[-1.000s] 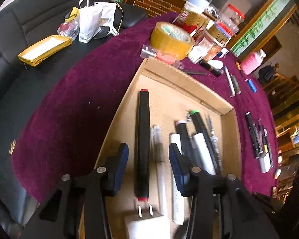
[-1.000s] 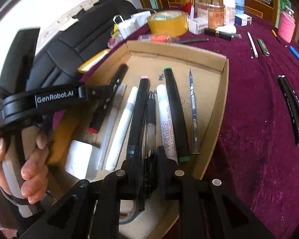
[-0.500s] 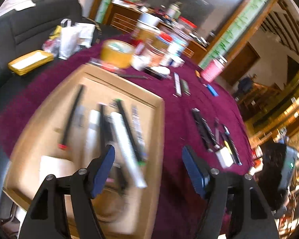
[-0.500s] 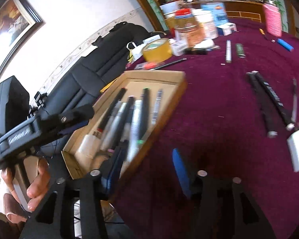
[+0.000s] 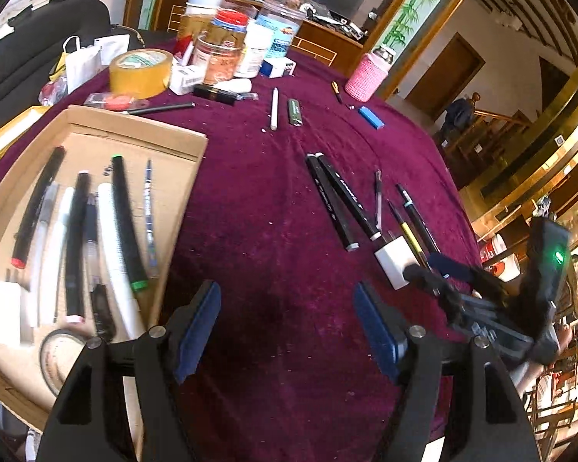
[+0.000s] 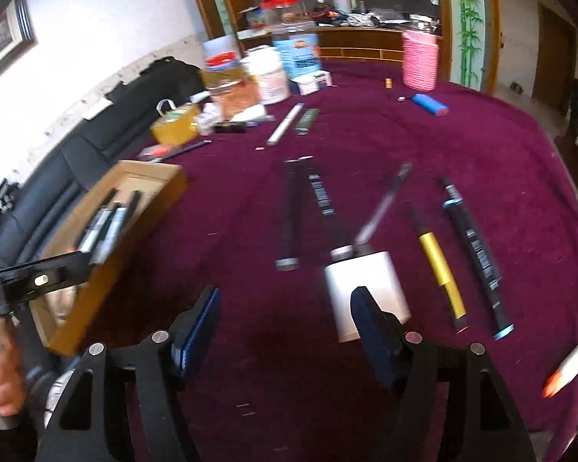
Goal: Organize rigid objects
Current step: 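Grasp the white square block with the right gripper while the left gripper grasps a black marker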
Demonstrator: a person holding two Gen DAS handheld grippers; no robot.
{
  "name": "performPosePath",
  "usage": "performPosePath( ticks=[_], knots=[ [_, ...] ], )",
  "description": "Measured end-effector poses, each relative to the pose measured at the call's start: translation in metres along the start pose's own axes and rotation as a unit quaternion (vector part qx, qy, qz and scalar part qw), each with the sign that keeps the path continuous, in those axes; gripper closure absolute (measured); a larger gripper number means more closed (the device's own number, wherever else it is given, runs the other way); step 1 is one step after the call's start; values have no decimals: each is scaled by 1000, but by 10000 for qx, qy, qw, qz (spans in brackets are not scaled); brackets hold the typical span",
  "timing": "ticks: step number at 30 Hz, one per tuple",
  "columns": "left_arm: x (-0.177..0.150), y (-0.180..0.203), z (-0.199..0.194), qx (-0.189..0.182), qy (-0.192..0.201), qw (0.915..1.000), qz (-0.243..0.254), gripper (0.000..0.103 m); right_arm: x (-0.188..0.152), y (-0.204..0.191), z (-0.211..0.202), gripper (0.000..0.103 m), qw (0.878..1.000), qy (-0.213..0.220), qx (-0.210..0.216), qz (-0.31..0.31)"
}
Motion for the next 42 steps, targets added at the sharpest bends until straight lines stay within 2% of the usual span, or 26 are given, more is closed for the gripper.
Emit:
performPosePath(
  ticks=[3,6,12,13,15,16,19,24,26,28,30,33,36,38,39,42],
  knots=[
    [-2,7,6,72,-32,10000,61,32,4,28,8,30,9997,33,-174,171],
    [-4,11,14,97,-121,9999,66,32,1,41,23,30,9992,-63,4,394],
    [4,26,39,168,-235,9993,222,32,-8,46,37,30,9990,-207,-155,374],
    [7,29,44,182,-253,9992,252,32,-9,45,39,32,9989,-236,-189,346],
    [11,34,54,233,-322,9987,325,32,-11,48,39,46,9984,-234,-363,359],
    [15,37,62,288,-391,9982,358,32,-12,50,40,49,9980,-262,-430,382],
    [26,47,78,329,-451,9974,451,32,-14,54,39,50,9975,-300,-308,564],
    [37,60,121,414,-829,9949,408,33,-17,51,37,50,9976,-333,-237,552],
    [43,65,137,567,-863,9933,524,38,-17,50,37,50,9976,-338,-224,562],
    [47,68,147,669,-959,9916,549,49,-17,50,37,50,9974,-340,-214,593],
    [53,71,158,707,-1007,9905,606,50,-17,52,36,50,9970,-349,-154,677],
    [57,70,174,920,-1181,9870,593,64,-17,54,35,50,9963,-354,-66,786],
    [63,69,179,1099,-1118,9857,619,71,-18,54,35,50,9960,-355,-41,821],
    [64,68,180,1162,-1025,9857,669,79,-19,54,34,50,9962,-353,-55,794],
    [64,66,179,1224,-976,9852,699,86,-19,54,34,50,9963,-354,-64,777],
    [59,60,172,1162,-972,9857,734,88,-20,52,34,49,9970,-377,-59,675]
  ],
)
Point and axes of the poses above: each gripper's, at about its wrist camera, not at the fingertips, and z roughly the way its jaws point, y to its right, x to its top, the point moved 7 cm from there along z, roughly the way its jaws point, and after that the axes turned 1 degree about y, right-handed, at the moved point
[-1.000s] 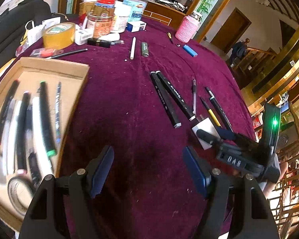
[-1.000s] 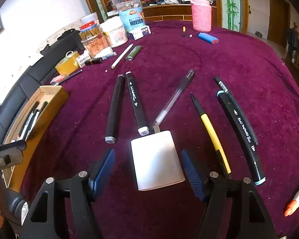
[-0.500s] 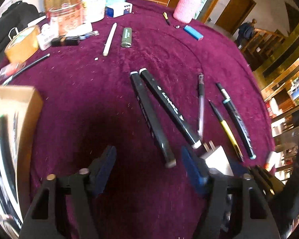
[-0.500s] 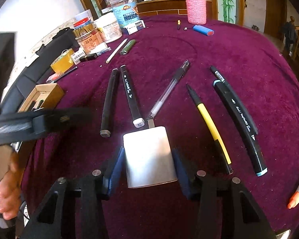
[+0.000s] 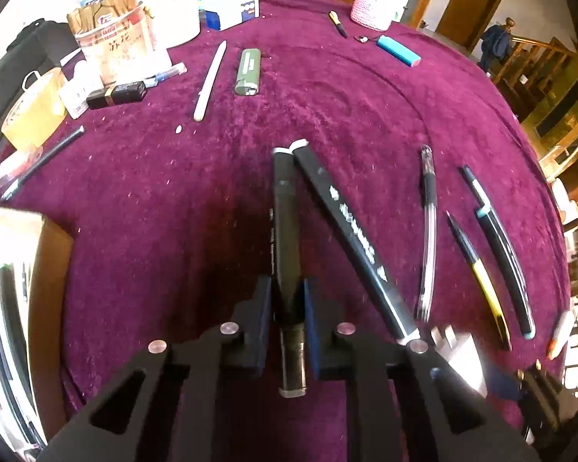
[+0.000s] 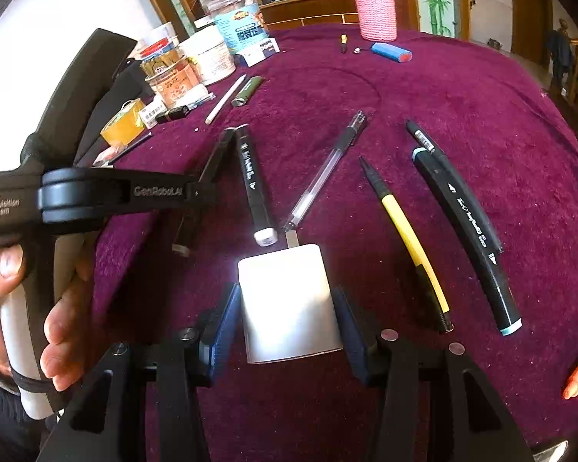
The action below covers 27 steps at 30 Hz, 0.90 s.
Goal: Organize rigid objects
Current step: 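Lower the black marker into the tray with the left gripper while the right gripper places the white block there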
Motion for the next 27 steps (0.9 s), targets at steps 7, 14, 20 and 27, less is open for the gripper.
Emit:
performPosePath(
  ticks=[7,14,20,27],
  knots=[
    [-58,-25,-35,-568,33,9980,-289,88,-2,-6,5,48,9997,-63,-95,-229],
    [-102,-49,-82,-1048,264,9927,-540,88,-3,-8,8,51,9990,-80,-268,-354],
    [-116,-73,-122,-1270,580,9884,-605,88,-2,-3,6,51,9999,-39,-134,-25],
    [-123,-131,-154,-1520,929,9784,-1046,88,-13,-47,-8,51,9978,-52,432,496]
  ],
)
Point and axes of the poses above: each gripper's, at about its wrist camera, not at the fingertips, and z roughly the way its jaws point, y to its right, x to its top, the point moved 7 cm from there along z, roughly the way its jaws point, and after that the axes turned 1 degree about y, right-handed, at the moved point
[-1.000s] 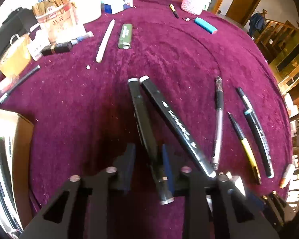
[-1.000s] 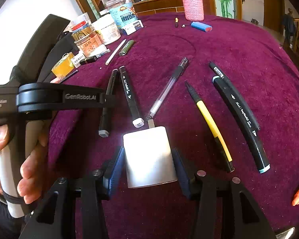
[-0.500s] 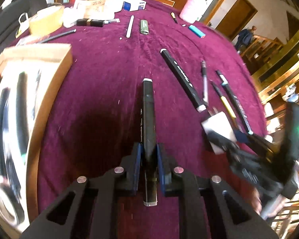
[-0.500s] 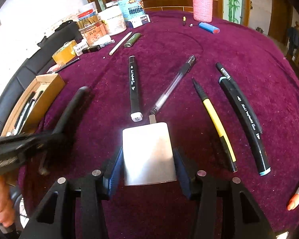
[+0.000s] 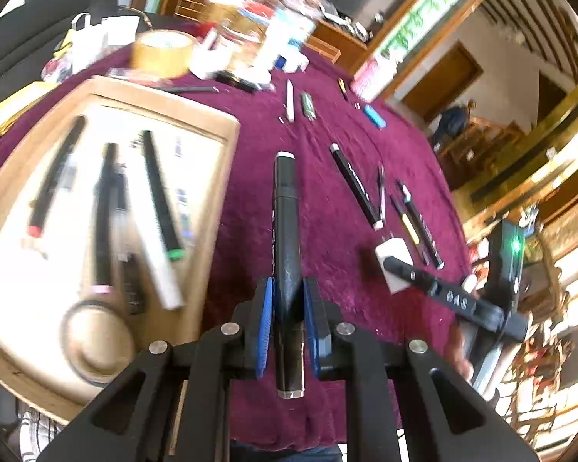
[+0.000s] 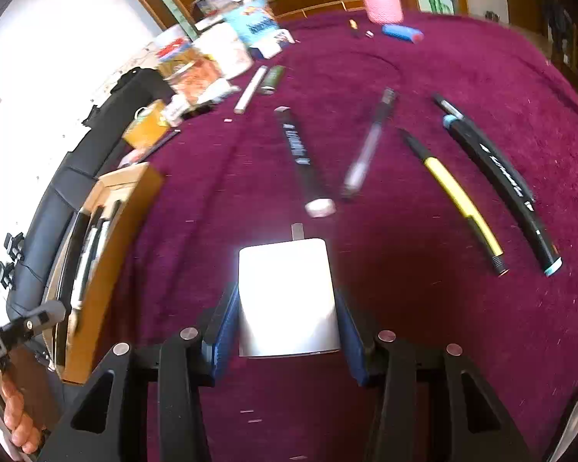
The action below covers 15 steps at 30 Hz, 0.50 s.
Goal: Organize rigid objects
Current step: 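Lower the black marker into the tray with the left gripper while the right gripper places the white block there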
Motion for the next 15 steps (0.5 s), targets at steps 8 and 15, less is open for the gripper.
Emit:
performPosePath(
  ticks=[8,15],
  knots=[
    [23,-71,-36,226,364,9976,-537,88,10,-142,1,51,9915,116,945,-892],
    [51,-119,-40,472,462,9948,-774,88,43,-219,51,51,9861,-70,1175,-1174]
  ],
)
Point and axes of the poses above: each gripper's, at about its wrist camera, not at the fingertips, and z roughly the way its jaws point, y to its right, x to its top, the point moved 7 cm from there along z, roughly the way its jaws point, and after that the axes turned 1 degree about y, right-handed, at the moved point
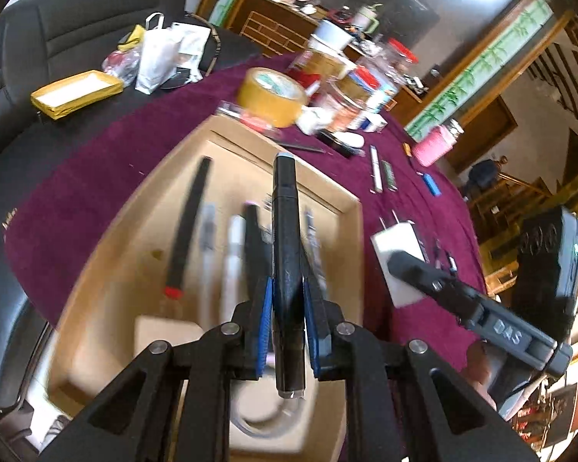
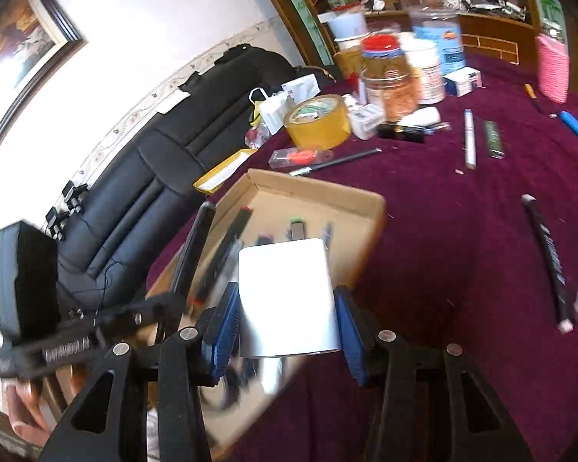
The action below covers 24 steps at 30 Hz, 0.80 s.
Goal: Organize rigid objects
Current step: 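Lower the black marker into the tray with the left gripper while the right gripper places the white block there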
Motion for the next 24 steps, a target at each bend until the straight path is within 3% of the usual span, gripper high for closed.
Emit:
performPosePath(
  ticks=[8,24],
  knots=[
    [20,-23,30,105,-334,9994,-12,87,33,9,67,51,9983,-153,-558,105],
    [46,-35,80,576,-749,9954,134,87,26,26,99,50,9949,-371,-936,31]
  ],
)
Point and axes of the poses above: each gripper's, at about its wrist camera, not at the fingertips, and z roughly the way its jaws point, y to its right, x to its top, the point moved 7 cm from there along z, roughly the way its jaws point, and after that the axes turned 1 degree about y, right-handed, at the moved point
